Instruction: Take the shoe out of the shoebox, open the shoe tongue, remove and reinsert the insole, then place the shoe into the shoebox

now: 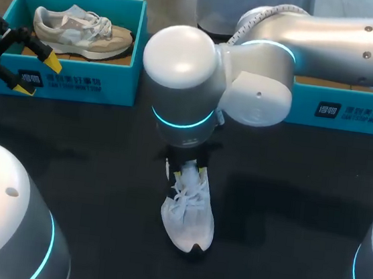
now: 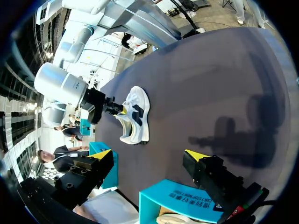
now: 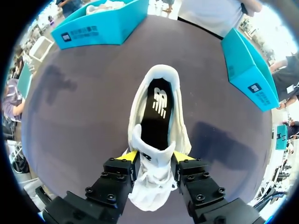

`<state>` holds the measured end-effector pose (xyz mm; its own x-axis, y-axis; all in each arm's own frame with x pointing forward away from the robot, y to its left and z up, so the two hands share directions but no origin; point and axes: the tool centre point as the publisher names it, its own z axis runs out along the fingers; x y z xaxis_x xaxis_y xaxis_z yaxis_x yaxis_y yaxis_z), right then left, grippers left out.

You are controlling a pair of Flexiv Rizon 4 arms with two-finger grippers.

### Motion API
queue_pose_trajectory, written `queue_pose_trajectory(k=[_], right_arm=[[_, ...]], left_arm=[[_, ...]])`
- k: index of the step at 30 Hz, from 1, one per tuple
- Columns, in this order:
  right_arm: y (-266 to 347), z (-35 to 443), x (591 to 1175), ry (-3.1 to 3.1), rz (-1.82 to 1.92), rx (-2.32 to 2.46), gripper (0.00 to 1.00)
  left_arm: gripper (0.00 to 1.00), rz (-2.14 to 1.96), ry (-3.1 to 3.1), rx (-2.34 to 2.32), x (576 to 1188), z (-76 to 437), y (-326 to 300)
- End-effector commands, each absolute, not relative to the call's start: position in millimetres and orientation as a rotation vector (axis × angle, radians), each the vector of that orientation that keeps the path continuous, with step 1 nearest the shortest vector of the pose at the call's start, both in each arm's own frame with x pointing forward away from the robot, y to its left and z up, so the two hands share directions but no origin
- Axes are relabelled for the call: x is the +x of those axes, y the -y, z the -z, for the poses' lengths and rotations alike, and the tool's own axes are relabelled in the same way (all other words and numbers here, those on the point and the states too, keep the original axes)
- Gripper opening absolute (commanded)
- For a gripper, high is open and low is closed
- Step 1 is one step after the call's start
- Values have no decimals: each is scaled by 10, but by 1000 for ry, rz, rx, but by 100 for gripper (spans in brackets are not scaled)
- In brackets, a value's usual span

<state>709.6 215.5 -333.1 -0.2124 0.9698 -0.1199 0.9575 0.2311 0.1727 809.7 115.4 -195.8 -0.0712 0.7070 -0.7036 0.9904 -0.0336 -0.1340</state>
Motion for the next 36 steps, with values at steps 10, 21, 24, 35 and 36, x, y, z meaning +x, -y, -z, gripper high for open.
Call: queue_pose_trajectory(k=[10,21,24,35,36], right_arm=[[-2148,3089,7100,-2263,-123,1780,41],[-2199,3067,6983,-2249,-122,1785,37],[-2200,3145,7019,-2258,-123,1796,31],[-2158,3357,7243,-2300,-113,1797,32],[-2149,3377,7264,-2305,-110,1798,31]], left_arm=[[100,879,-1819,1781,8097,1959,-1156],[100,879,-1819,1781,8097,1959,-1156],[100,879,-1819,1781,8097,1959,-1156],[100,879,-1819,1781,8097,1959,-1156],[100,879,-1819,1781,8097,1959,-1156]])
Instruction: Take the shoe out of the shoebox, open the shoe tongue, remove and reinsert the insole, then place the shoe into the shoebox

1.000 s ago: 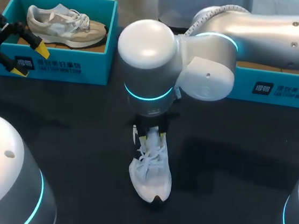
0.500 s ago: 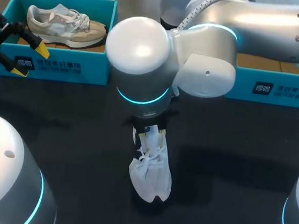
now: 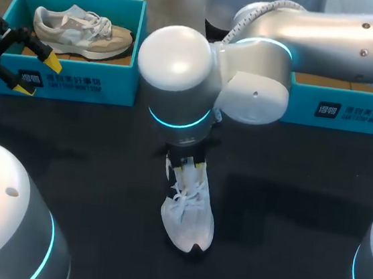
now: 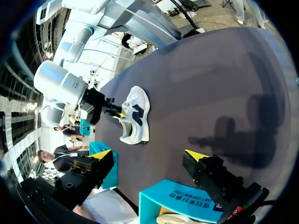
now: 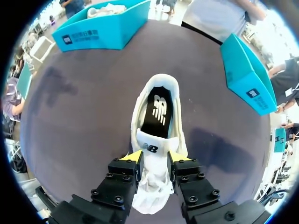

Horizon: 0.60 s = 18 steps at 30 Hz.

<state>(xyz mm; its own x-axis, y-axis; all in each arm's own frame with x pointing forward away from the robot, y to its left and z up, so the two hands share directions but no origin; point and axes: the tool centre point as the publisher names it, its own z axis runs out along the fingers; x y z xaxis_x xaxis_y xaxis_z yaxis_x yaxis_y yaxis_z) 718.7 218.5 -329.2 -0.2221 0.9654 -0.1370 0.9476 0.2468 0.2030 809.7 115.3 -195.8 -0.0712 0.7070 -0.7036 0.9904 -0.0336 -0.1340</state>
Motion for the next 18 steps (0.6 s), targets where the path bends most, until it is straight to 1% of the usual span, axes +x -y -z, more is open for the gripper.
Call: queue_pose_trajectory(k=[1,12,18], right_arm=[[-2143,3395,7280,-2309,-106,1798,31],[-2117,3539,7376,-2360,-109,1799,31],[-2095,3191,7336,-2341,-173,1716,32]], left_arm=[[100,879,-1819,1781,8097,1959,-1156],[100,879,-1819,1781,8097,1959,-1156],[100,879,-1819,1781,8097,1959,-1156]])
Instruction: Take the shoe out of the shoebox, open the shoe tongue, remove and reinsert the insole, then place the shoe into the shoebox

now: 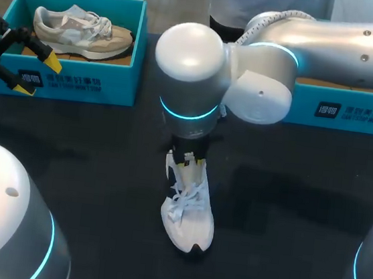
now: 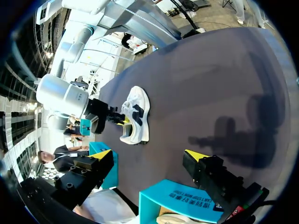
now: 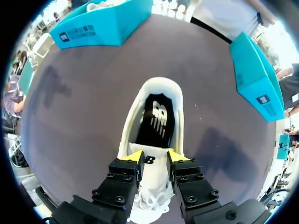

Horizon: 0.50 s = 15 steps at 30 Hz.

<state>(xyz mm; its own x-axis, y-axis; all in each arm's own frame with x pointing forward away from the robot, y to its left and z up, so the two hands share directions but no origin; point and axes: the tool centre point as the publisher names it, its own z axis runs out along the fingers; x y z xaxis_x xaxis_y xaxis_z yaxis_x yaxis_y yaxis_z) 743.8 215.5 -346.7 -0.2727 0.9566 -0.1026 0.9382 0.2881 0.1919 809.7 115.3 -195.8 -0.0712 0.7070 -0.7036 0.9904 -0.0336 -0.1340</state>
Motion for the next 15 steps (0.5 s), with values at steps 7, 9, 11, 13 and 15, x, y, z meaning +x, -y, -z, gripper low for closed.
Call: queue_pose_trajectory(k=[7,9,11,13,15], right_arm=[[-2116,2848,7335,-2388,-195,1531,34],[-2116,2788,7361,-2409,-191,1465,35],[-2117,2736,7392,-2440,-198,1390,36],[-2130,2680,7422,-2490,-231,1285,36],[-2135,2650,7454,-2516,-197,1189,40]], left_arm=[[100,879,-1819,1781,8097,1959,-1156],[100,879,-1819,1781,8097,1959,-1156],[100,879,-1819,1781,8097,1959,-1156],[100,879,-1819,1781,8097,1959,-1156],[100,879,-1819,1781,8097,1959,-1156]])
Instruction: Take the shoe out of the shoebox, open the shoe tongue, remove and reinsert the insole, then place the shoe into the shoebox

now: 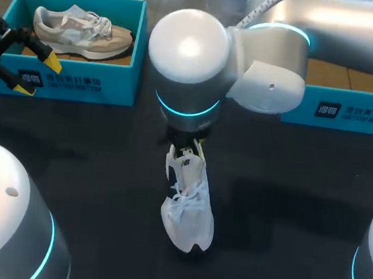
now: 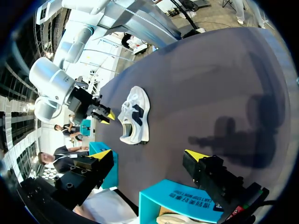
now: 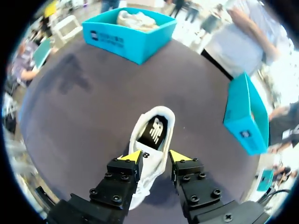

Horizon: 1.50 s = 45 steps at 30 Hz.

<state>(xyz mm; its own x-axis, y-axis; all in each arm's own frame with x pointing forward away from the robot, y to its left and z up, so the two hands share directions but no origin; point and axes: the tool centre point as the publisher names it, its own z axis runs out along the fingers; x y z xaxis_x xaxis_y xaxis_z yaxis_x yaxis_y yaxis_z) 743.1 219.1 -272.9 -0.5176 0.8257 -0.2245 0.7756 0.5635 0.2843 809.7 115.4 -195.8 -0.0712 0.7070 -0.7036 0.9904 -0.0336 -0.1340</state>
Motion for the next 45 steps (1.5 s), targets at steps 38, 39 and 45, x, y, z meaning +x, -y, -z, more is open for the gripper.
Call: queue_pose_trajectory(k=[38,39,45], right_arm=[[-2094,2976,8163,-2814,-35,-19,100],[-2089,2988,8179,-2817,-35,-27,99],[-2070,3028,8279,-2831,-31,-51,97]], left_arm=[[100,879,-1819,1781,8097,1959,-1156],[100,879,-1819,1781,8097,1959,-1156],[100,879,-1819,1781,8097,1959,-1156]])
